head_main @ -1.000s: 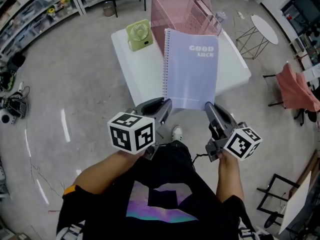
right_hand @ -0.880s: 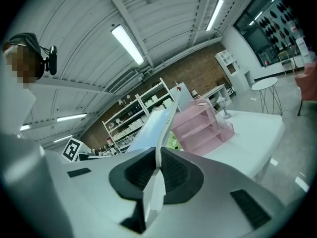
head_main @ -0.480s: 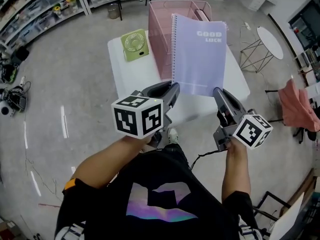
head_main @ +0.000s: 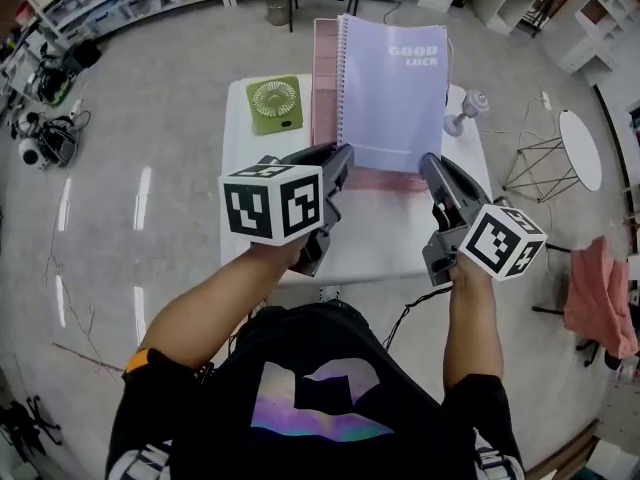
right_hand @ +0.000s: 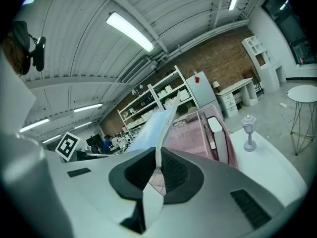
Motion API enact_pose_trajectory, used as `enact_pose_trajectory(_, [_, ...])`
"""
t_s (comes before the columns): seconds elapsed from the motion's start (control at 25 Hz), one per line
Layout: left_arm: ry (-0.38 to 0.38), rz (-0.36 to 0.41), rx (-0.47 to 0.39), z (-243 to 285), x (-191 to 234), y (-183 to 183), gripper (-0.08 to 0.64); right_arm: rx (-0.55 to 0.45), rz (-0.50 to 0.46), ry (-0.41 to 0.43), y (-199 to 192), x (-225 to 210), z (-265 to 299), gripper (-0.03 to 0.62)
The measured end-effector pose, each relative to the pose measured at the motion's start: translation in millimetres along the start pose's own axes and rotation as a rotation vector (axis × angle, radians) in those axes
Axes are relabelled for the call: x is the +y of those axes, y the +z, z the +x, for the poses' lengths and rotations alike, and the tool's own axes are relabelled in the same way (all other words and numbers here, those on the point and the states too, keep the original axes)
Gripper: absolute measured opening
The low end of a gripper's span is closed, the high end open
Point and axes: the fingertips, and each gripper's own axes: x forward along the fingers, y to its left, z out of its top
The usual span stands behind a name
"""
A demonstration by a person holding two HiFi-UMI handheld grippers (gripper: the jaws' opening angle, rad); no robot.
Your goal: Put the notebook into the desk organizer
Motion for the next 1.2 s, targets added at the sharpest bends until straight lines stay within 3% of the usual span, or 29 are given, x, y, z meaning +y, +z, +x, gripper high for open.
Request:
enact_pose_trajectory(0.4, [0.173, -0.065, 0.008, 31.5, 38.4, 17.3, 0.061, 0.096, 0.011, 0.042, 0.3, -25.5, 62.2, 0.043])
enact_pose_trajectory(1.2, [0.265, -0.037, 0.079, 38.9, 47.7, 15.1, 0.100, 0.122, 0.051, -0.085, -22.0, -39.5, 77.8, 0.077])
